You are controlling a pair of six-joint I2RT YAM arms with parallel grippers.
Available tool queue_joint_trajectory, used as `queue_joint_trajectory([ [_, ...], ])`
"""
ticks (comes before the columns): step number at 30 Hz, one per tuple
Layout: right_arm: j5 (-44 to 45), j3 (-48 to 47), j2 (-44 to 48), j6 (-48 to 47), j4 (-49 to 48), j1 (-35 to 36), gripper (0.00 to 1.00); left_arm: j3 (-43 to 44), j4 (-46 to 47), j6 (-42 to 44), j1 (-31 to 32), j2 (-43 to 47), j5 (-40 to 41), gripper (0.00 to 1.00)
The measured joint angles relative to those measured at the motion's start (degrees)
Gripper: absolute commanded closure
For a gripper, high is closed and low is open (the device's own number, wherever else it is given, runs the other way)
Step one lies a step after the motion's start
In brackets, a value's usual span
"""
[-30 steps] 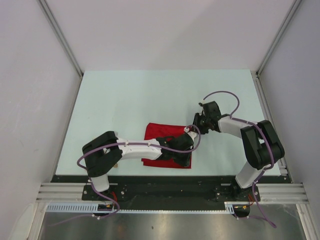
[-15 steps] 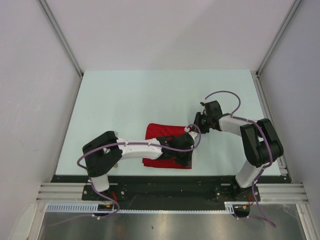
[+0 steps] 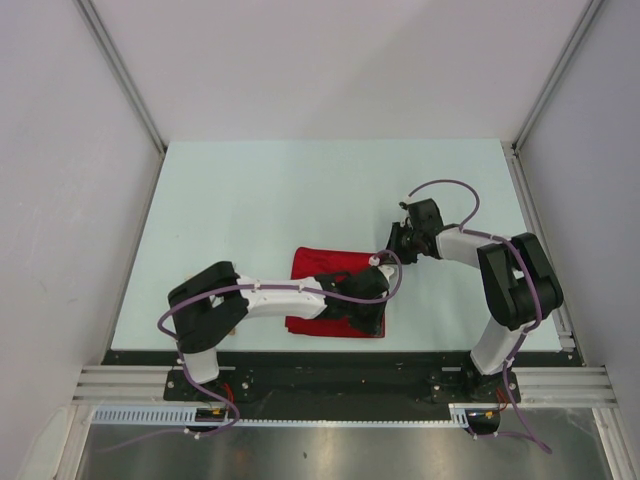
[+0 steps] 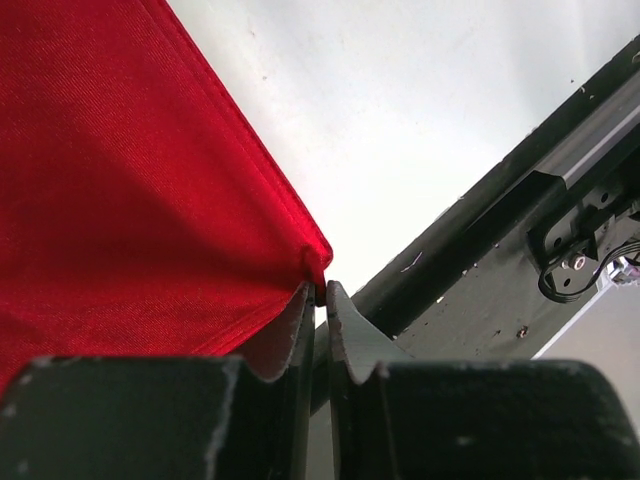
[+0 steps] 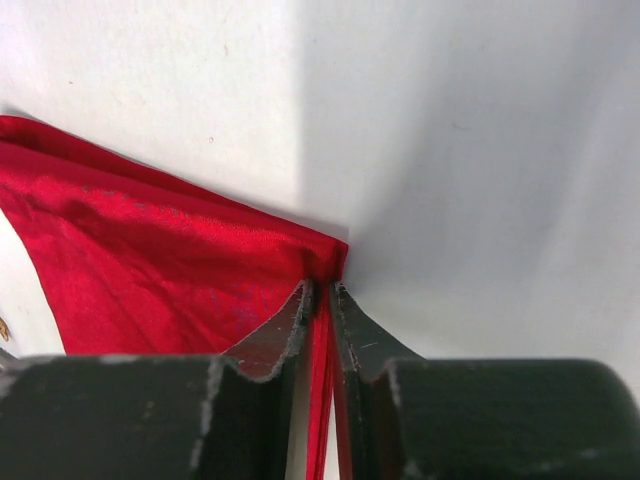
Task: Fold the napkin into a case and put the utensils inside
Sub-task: Rotate the lower triangle-folded napkin at the center of the board.
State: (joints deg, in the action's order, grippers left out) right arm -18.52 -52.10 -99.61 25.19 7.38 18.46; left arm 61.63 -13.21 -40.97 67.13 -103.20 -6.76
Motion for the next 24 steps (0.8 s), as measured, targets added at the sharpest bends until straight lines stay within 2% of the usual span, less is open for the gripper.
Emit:
queue_joint_trajectory([
  [4, 0.0, -0.1, -0.2, 0.0, 0.0, -0.1, 0.88, 0.0, 0.1, -0.2, 0.0, -0.2, -0.6, 0.80],
  [14, -0.2, -0.1, -0.2, 0.0, 0.0, -0.2, 0.87, 1.2, 0.1, -1.1, 0.0, -0.8, -1.4, 0.78],
  [18, -0.2, -0.1, -0.2, 0.1, 0.1, -0.2, 0.80, 2.4, 0.2, -1.1, 0.0, -1.1, -1.4, 0.78],
  [20, -0.2, -0.3, -0.2, 0.1, 0.4, -0.2, 0.74, 3.4, -0.1, -1.1, 0.0, -1.6, -1.7, 0.74],
  [24, 0.0, -0.2, 1.4, 0.2, 3.0, -1.8, 0.65, 4.1, -0.4, -1.1, 0.0, -2.0, -2.5, 0.60],
])
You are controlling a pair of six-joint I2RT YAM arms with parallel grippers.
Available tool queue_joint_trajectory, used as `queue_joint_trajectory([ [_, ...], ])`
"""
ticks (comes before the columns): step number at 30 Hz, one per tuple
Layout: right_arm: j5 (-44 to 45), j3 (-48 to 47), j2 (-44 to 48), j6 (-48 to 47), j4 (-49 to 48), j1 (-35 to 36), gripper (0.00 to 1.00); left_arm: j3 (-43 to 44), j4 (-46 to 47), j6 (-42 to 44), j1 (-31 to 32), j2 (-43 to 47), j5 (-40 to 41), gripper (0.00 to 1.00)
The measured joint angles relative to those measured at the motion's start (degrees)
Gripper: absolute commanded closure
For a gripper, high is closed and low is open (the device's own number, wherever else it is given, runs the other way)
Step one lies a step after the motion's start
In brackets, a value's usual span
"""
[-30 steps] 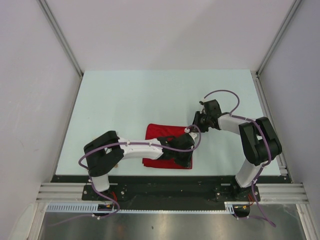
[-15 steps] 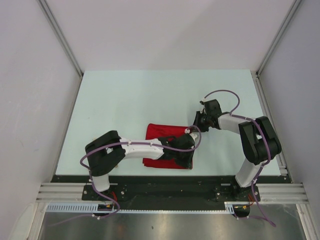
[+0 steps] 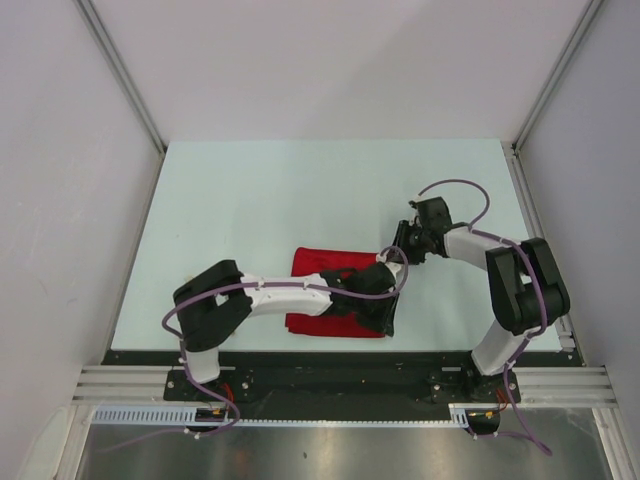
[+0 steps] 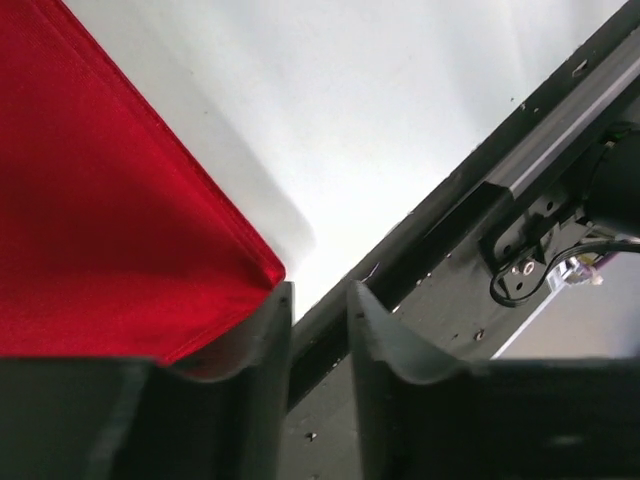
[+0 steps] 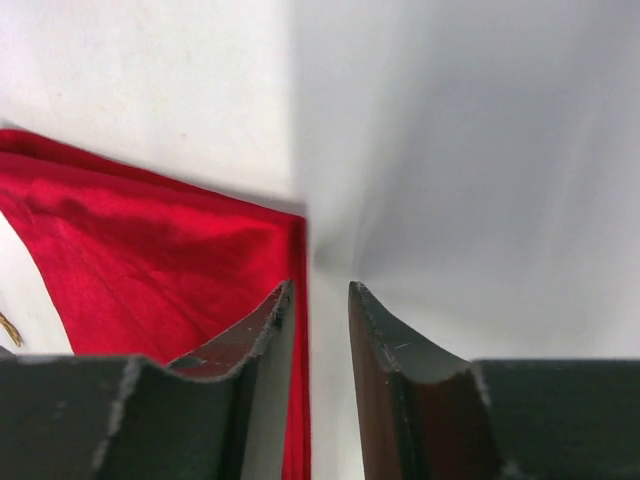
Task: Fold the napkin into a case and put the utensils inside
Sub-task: Rotate the lower triangle-folded napkin at the center of the board.
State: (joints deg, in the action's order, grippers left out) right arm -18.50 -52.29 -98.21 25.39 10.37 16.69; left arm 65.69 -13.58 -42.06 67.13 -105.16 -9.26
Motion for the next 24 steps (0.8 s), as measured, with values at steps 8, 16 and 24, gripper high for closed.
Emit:
queue_joint_trajectory([
  [8, -1.7, 7.1, 10.9, -0.2, 2.3, -3.0, 0.39, -3.1, -2.9, 0.3, -0.9, 11.0, 0.1, 0.40],
  [16, -2.2, 20.7, 26.3, 1.3, 5.6, 7.9, 0.41, -13.0, -4.8, 0.5, -11.4, 32.0, 0.1, 0.36],
  [24, 0.2, 25.6, 31.8, 5.5, 6.8, 15.4, 0.58, -17.2, -10.1, 2.6, -21.7, 39.9, -0.5, 0.35],
])
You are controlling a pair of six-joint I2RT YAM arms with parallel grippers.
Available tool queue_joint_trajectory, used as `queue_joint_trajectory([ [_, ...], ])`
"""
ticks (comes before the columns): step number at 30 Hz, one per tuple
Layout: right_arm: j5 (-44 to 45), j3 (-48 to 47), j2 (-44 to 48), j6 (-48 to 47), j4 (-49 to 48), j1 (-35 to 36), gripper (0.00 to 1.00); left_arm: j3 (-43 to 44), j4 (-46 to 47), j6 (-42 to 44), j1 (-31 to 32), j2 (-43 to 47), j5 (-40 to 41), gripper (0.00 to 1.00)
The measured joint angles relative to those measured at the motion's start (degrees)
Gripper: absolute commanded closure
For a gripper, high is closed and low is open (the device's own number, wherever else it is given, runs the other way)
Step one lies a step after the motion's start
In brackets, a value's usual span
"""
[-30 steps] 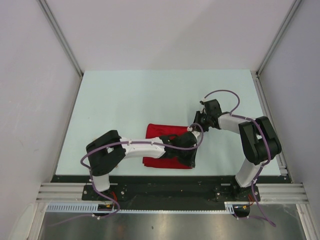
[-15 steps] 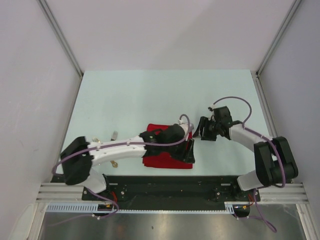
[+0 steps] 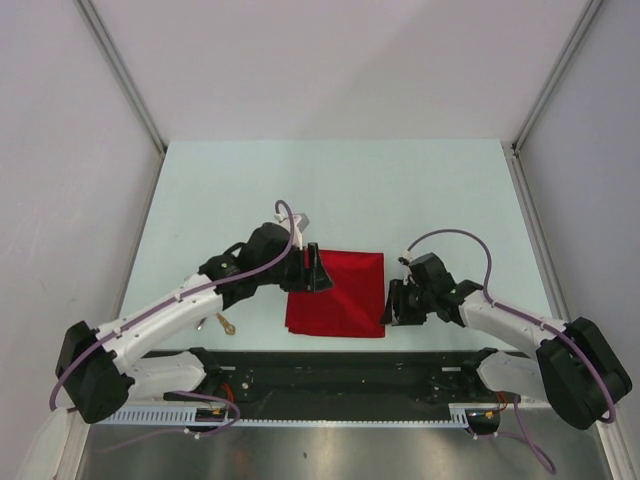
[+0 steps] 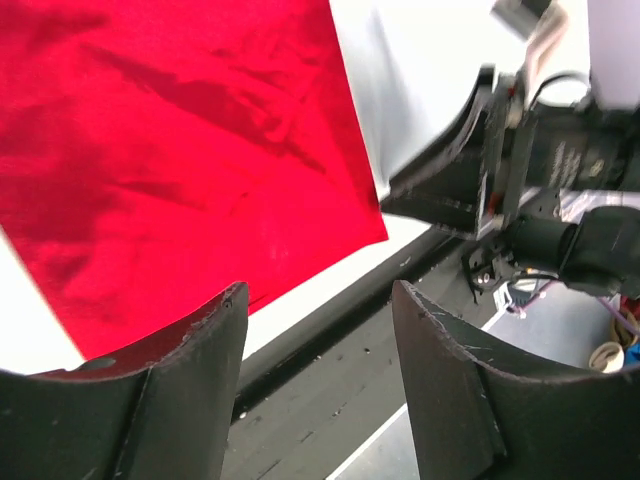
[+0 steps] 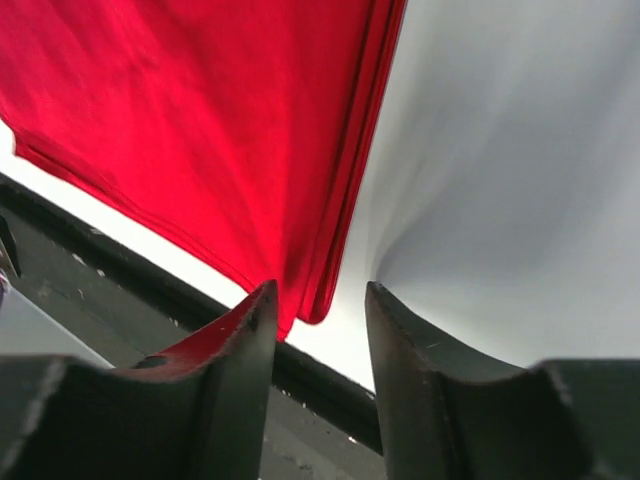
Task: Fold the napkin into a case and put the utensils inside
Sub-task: Rotate the lower triangle-folded napkin at the center of the board.
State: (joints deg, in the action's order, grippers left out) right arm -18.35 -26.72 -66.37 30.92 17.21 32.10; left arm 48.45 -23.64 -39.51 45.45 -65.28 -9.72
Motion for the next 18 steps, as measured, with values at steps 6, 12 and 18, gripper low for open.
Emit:
queue_joint_trajectory([
  [6, 0.3, 2.2, 0.2, 3.6, -2.0, 3.8, 0.61, 0.0, -1.2, 1.6, -3.8, 3.0, -2.1, 0.35],
  [12, 0.7, 3.4, 0.2, 6.2, -4.3, 5.5, 0.69, -1.2, -1.0, 1.7, -5.5, 3.9, -4.3, 0.34],
  [18, 2.3, 4.0, 0.3, 8.1, -4.5, 5.2, 0.88, -2.6, -0.7, 2.0, -7.2, 4.0, -6.0, 0.34],
])
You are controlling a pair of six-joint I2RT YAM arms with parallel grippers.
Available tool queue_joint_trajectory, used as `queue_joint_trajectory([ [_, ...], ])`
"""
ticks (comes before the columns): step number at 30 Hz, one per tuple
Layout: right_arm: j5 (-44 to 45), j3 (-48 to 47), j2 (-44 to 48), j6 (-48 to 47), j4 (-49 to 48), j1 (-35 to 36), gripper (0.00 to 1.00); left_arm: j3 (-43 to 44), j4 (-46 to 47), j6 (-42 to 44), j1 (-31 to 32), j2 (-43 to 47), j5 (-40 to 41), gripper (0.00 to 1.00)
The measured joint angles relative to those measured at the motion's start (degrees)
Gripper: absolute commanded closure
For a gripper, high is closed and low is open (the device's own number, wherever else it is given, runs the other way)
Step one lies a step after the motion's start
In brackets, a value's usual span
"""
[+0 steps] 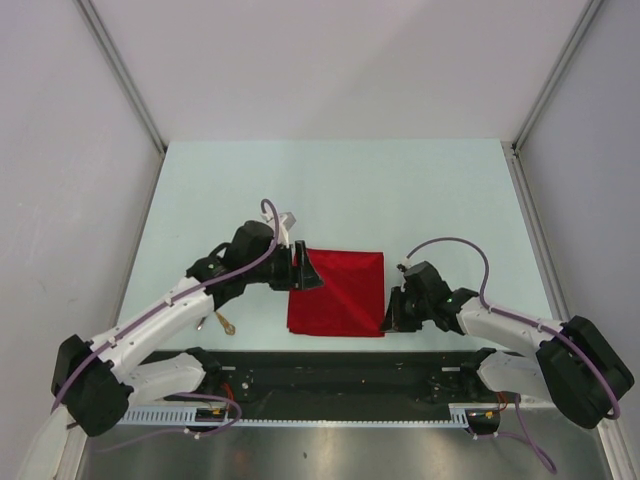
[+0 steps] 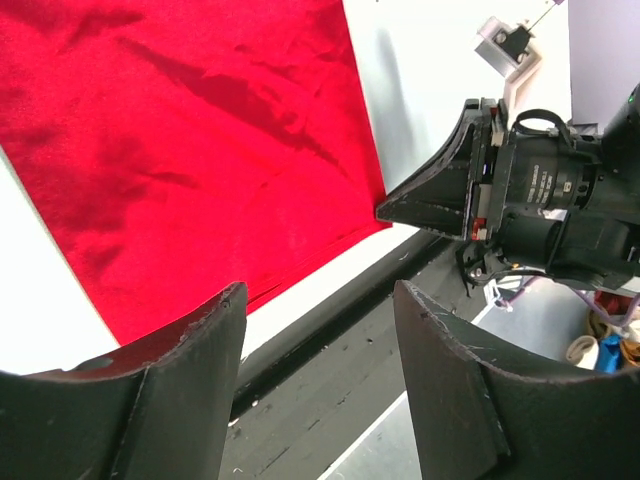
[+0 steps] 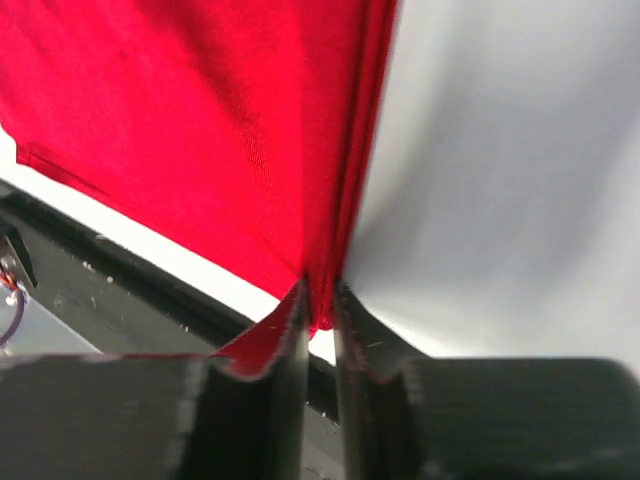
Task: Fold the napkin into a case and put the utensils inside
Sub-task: Rotate the lower triangle-folded napkin at the center of the board.
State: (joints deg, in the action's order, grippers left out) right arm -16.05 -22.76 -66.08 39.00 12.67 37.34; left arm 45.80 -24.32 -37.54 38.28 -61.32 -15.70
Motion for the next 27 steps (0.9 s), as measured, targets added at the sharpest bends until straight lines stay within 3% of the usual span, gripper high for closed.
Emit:
queue_joint_trajectory([
  [6, 0.6, 0.4, 0.0, 1.6, 0.3, -3.8, 0.97, -2.6, 3.4, -1.5, -5.2, -1.2, -4.7, 0.35],
  [15, 1.7, -0.1, -0.3, 1.5, 1.1, -7.9, 0.98, -3.0, 7.1, -4.3, -10.6, -6.5, -5.6, 0.35],
  [18, 2.9, -1.4, -1.7, 1.5, 1.6, -9.3, 0.97, -2.8, 8.3, -4.9, -13.0, -10.5, -5.1, 0.37],
  [21, 3.2, -2.6, -3.4, 1.3, 1.2, -11.4, 0.97, -1.4, 10.8, -5.2, -15.0, -16.7, -7.1, 0.47],
  [24, 3.3, -3.5, -4.9, 1.0, 0.7, -13.5, 0.97, -1.2, 16.2, -6.3, -16.9, -23.2, -11.3, 0.46],
  [27, 3.7, -4.5, -5.9, 0.0, 0.8, -14.8, 0.96, -0.3, 15.8, -5.7, -17.4, -26.6, -11.4, 0.46],
])
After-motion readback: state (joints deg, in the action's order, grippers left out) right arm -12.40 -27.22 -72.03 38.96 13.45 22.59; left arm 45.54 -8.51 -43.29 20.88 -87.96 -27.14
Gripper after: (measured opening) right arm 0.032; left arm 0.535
